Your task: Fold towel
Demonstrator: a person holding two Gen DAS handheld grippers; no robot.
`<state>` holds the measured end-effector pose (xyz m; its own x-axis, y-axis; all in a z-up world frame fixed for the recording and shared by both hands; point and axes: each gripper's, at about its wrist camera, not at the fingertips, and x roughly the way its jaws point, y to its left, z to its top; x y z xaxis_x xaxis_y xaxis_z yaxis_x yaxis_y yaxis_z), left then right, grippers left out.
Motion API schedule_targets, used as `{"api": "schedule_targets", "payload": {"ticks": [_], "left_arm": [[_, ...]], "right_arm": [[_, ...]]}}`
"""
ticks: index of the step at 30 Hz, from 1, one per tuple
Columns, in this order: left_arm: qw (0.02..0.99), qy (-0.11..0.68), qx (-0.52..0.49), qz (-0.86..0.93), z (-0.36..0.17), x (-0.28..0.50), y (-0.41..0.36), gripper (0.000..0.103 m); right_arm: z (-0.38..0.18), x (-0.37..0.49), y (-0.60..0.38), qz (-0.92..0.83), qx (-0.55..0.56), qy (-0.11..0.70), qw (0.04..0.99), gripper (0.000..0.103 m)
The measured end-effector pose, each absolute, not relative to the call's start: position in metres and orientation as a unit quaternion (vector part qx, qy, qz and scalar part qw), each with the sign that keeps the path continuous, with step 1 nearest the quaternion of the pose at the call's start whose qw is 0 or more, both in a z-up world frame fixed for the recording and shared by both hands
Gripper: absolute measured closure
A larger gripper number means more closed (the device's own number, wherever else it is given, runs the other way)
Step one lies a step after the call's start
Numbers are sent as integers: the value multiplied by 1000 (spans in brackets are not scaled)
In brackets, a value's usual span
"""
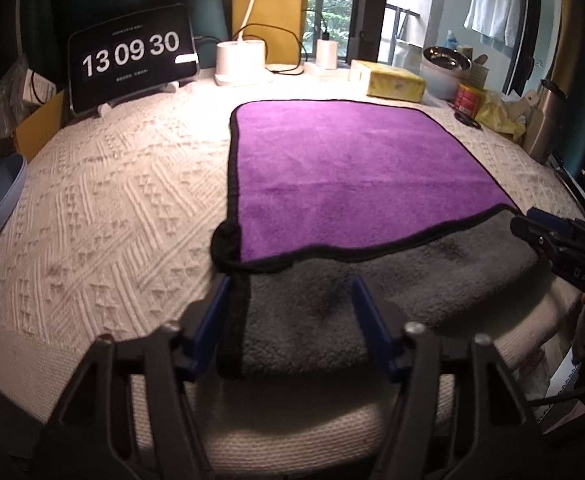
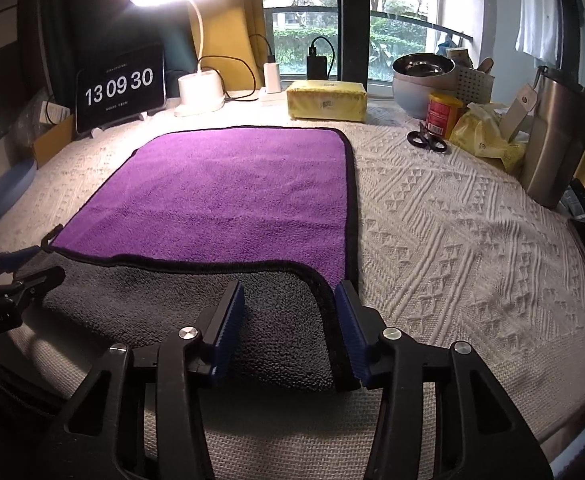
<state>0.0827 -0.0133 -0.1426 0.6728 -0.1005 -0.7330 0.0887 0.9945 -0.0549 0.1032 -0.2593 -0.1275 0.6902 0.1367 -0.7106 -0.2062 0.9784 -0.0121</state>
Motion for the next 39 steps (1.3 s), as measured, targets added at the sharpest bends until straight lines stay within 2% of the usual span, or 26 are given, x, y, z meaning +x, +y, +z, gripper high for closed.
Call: {"api": "schedule_targets", "payload": {"ticks": [1, 3, 5, 8, 9, 10, 12, 22, 24, 26, 29, 39], "left_arm": [[916, 397, -2, -52, -142, 81, -15, 49], [919, 391, 8, -57, -142, 80, -19, 57], [922, 382, 25, -56, -140, 76, -24, 64], [927, 368, 54, -44, -138, 71, -31, 65], [929, 363, 63, -38, -137, 69, -33, 65], [930, 358, 71, -33, -137, 67, -34, 65], [933, 350, 79, -27, -135, 64, -36, 66], [947, 309, 90, -17, -119, 56, -37, 70], [949, 302, 89, -21, -114, 57, -37, 73], [951, 298, 77, -36, -109, 60, -35, 81], [950, 303, 53, -49, -103, 72, -29, 84], [953, 293, 14, -77, -80, 112, -22, 84]], "right_arm": [[-128, 103, -260, 89, -49, 381, 919, 67], [-129, 103, -262, 87, -50, 378, 920, 71], [-132, 103, -263, 82, -56, 380, 920, 71], [-133, 101, -262, 79, -59, 371, 923, 75], [-133, 100, -260, 78, -66, 367, 925, 80], [-131, 97, -258, 78, -75, 358, 927, 91], [-126, 92, -257, 75, -84, 344, 932, 99], [-98, 74, -253, 93, -80, 282, 951, 101], [-92, 72, -254, 93, -79, 273, 954, 101], [-86, 72, -254, 94, -75, 264, 957, 101], [-79, 76, -254, 93, -73, 253, 960, 101], [-59, 101, -253, 89, -69, 218, 970, 101]]}}
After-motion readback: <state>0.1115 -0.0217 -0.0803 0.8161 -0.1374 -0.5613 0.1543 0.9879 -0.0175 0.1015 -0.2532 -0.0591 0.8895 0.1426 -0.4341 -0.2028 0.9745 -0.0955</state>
